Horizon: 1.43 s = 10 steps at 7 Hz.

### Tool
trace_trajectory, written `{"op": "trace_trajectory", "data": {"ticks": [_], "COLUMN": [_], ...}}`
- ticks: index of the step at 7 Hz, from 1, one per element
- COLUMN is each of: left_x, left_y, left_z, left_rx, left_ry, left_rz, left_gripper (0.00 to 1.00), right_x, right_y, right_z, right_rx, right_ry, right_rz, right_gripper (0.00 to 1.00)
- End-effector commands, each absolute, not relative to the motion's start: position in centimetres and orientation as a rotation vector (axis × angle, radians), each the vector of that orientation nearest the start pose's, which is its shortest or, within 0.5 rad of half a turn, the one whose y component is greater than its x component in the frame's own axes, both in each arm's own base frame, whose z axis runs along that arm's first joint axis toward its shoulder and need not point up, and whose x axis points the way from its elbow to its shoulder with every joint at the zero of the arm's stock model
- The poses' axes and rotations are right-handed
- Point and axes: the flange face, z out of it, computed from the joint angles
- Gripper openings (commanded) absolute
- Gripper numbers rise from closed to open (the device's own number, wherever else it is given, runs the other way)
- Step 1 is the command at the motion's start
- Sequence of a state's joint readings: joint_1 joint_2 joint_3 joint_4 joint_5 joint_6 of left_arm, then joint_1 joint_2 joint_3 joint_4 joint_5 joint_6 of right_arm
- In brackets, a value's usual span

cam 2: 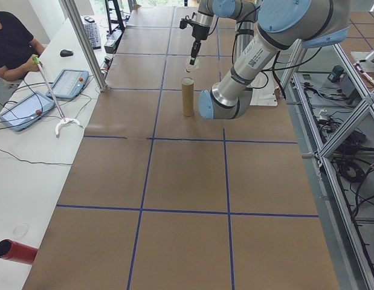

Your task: Collect badminton balls into bucket

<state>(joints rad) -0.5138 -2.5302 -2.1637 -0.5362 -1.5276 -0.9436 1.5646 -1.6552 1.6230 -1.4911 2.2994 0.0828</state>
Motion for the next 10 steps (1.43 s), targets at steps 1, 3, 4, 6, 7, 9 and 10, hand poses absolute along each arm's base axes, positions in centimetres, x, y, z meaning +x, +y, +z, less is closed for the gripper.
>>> {"op": "trace_trajectory", "data": {"ticks": [1, 3, 4, 6, 7, 9, 10], "left_x": [37.3, 39.2, 39.5, 39.6, 39.6, 40.4, 41.1], "left_y": [-37.0, -36.0, -36.1, -36.2, -36.2, -35.7, -35.3], "left_z": [5.8, 6.1, 6.3, 6.5, 6.6, 6.8, 6.9], "left_rx": [0.361, 0.367, 0.367, 0.392, 0.396, 0.405, 0.407], "left_ry": [0.327, 0.297, 0.286, 0.241, 0.233, 0.217, 0.208], "left_rz": [0.17, 0.241, 0.264, 0.3, 0.317, 0.333, 0.347], "left_gripper": [0.0, 0.0, 0.0, 0.0, 0.0, 0.0, 0.0], "right_x": [6.4, 6.4, 6.4, 6.4, 6.4, 6.4, 6.4], "right_y": [-46.0, -46.0, -46.0, -46.0, -46.0, -46.0, -46.0], "right_z": [66.8, 66.8, 66.8, 66.8, 66.8, 66.8, 66.8], "right_rx": [0.013, 0.013, 0.013, 0.013, 0.013, 0.013, 0.013], "right_ry": [-0.73, -0.73, -0.73, -0.73, -0.73, -0.73, -0.73], "right_rz": [0.056, 0.056, 0.056, 0.056, 0.056, 0.056, 0.056], "right_gripper": [1.0, 1.0, 1.0, 1.0, 1.0, 1.0, 1.0]}}
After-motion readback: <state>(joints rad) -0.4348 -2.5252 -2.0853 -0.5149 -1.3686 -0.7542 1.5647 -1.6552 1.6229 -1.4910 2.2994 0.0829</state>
